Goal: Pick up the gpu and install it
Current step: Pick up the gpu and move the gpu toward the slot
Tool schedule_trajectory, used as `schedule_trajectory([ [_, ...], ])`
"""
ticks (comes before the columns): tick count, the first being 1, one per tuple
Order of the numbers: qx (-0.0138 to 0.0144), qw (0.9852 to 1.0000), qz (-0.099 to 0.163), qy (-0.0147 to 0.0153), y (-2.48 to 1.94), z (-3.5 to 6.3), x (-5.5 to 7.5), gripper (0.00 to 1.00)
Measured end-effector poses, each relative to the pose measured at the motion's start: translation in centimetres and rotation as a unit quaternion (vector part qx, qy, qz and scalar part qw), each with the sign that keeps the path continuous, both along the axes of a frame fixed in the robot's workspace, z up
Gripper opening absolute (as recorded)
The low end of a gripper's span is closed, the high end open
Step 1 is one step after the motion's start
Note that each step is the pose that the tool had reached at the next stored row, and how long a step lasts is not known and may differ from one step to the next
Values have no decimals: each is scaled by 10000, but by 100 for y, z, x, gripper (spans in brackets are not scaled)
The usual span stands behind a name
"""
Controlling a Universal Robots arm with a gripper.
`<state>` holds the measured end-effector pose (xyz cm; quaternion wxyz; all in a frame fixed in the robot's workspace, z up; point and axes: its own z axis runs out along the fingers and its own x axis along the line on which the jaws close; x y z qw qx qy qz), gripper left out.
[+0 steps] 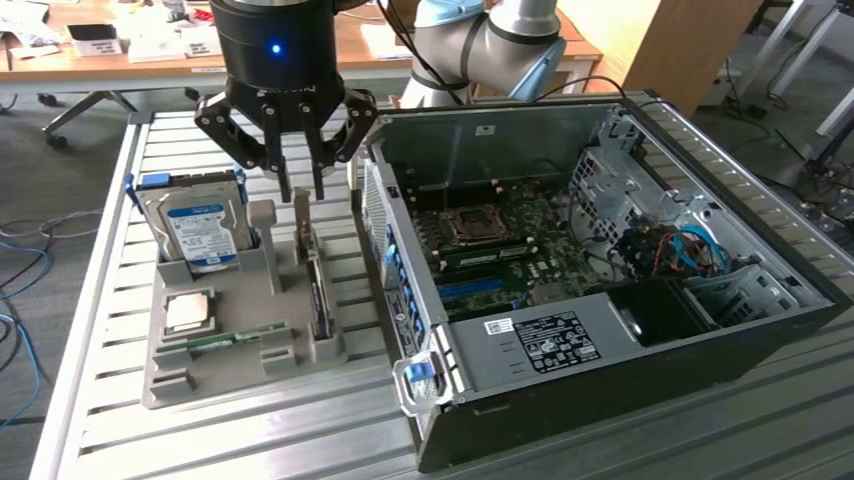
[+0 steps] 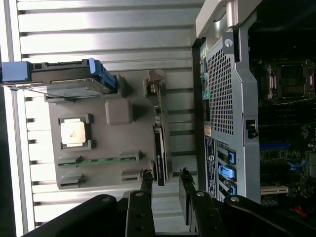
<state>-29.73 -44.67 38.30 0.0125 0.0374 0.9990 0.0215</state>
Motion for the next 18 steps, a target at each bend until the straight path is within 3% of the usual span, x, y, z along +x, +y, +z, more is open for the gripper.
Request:
schedule_trajectory([
  [18,0,10000,0,0,0,-61,0,36],
])
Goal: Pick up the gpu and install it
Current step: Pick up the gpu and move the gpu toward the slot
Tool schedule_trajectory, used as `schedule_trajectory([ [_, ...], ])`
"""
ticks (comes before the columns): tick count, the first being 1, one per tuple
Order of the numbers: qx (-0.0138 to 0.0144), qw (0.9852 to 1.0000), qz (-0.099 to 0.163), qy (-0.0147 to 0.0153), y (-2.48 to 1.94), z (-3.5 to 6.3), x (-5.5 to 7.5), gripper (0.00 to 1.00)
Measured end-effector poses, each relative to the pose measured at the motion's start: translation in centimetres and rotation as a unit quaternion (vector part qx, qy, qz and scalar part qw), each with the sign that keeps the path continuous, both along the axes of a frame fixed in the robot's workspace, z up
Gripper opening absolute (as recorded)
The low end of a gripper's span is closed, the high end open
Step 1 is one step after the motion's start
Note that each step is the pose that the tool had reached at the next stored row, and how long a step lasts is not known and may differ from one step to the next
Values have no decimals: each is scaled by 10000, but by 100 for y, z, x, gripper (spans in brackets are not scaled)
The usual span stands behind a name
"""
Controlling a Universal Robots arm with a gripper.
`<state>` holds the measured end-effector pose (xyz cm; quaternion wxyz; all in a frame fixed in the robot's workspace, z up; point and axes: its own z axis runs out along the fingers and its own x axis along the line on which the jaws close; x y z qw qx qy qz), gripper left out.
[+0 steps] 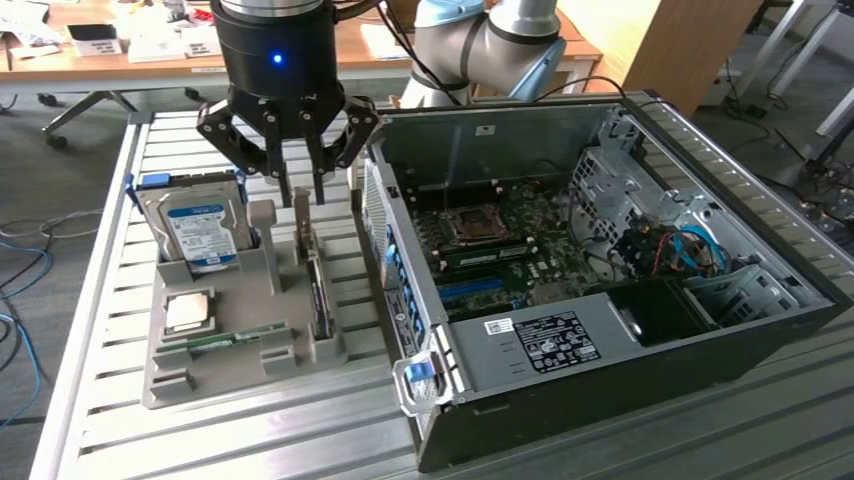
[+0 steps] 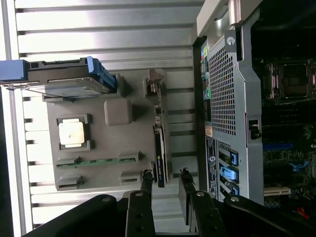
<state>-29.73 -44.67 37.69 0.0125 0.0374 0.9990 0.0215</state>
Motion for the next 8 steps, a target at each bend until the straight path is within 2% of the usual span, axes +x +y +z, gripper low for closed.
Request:
schedule_trajectory([
  [8,1,10000,0,-1,0,-25,0,36],
])
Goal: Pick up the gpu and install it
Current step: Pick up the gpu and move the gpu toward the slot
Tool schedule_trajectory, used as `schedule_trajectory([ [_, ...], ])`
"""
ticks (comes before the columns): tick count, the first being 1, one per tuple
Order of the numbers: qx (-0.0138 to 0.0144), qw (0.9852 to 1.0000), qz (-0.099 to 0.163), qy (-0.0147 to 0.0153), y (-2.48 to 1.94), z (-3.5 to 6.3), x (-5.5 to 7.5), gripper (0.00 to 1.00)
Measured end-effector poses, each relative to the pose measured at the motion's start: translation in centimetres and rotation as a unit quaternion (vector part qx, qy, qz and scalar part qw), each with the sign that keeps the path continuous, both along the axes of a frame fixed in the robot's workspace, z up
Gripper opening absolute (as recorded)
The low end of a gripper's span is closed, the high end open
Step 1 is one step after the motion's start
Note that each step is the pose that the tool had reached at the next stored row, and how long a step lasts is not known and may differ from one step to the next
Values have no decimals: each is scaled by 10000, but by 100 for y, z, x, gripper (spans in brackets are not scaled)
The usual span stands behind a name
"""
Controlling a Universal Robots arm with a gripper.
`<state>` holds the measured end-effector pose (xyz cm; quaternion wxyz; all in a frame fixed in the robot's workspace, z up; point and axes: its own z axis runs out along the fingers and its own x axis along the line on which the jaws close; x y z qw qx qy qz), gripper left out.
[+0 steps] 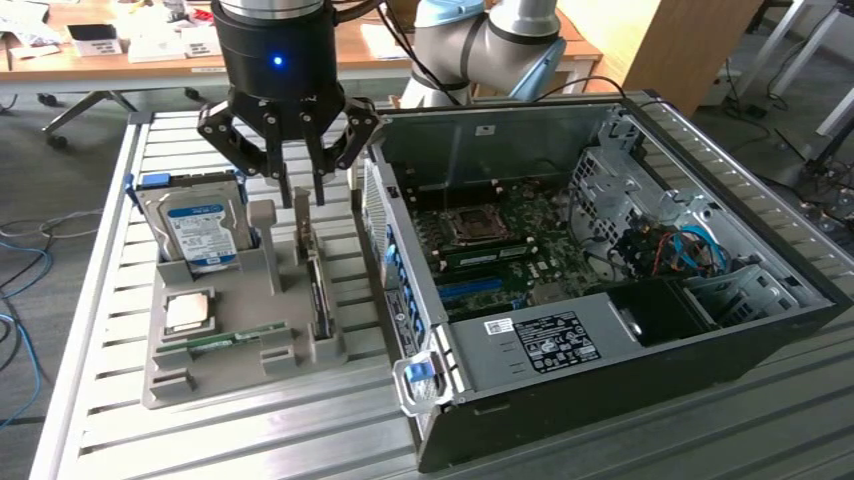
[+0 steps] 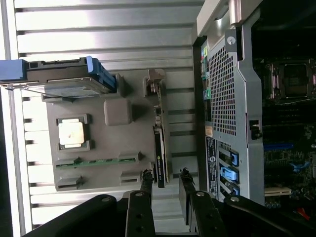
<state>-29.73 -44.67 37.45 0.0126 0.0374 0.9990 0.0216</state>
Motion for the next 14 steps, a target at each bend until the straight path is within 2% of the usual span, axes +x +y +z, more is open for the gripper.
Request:
schedule_trajectory([
  [8,-1,10000,0,1,0,-114,0,36],
  [14,-1,10000,0,1,0,-125,0,36],
])
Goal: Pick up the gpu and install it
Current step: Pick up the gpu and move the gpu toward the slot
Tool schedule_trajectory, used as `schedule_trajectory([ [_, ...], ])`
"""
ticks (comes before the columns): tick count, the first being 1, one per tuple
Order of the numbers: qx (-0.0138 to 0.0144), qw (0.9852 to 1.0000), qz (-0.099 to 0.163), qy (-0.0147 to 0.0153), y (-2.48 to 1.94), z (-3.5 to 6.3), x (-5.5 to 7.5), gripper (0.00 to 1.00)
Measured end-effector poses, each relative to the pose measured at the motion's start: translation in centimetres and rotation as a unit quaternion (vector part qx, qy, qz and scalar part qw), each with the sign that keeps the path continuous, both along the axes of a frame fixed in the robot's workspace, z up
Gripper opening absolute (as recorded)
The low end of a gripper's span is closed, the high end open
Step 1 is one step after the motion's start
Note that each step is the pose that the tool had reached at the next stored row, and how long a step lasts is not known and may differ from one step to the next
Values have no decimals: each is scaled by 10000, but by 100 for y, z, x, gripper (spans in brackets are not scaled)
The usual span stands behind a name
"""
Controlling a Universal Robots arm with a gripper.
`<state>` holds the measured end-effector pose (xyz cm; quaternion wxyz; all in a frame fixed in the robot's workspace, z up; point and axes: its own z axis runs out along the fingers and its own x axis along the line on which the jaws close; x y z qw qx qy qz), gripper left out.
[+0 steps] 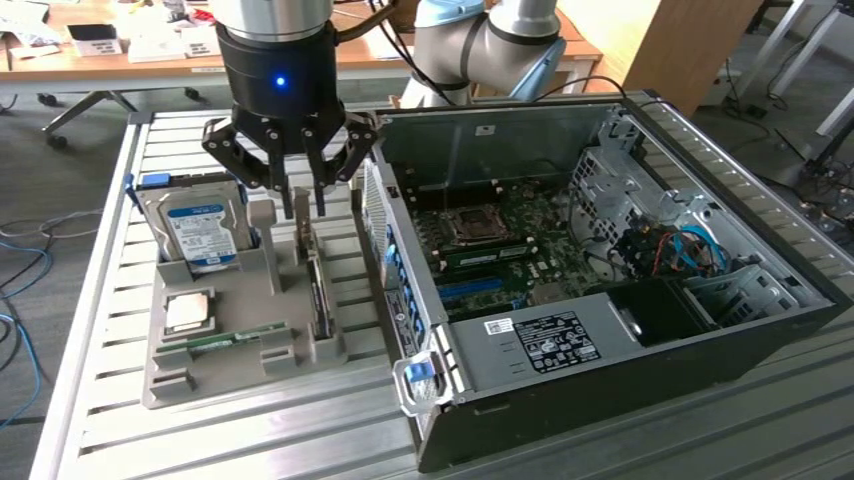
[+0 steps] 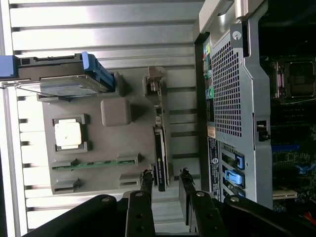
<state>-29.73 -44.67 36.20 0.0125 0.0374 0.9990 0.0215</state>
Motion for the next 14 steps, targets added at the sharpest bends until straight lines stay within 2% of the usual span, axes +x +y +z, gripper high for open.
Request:
schedule_trajectory([
  [14,0,10000,0,0,0,-35,0,36],
])
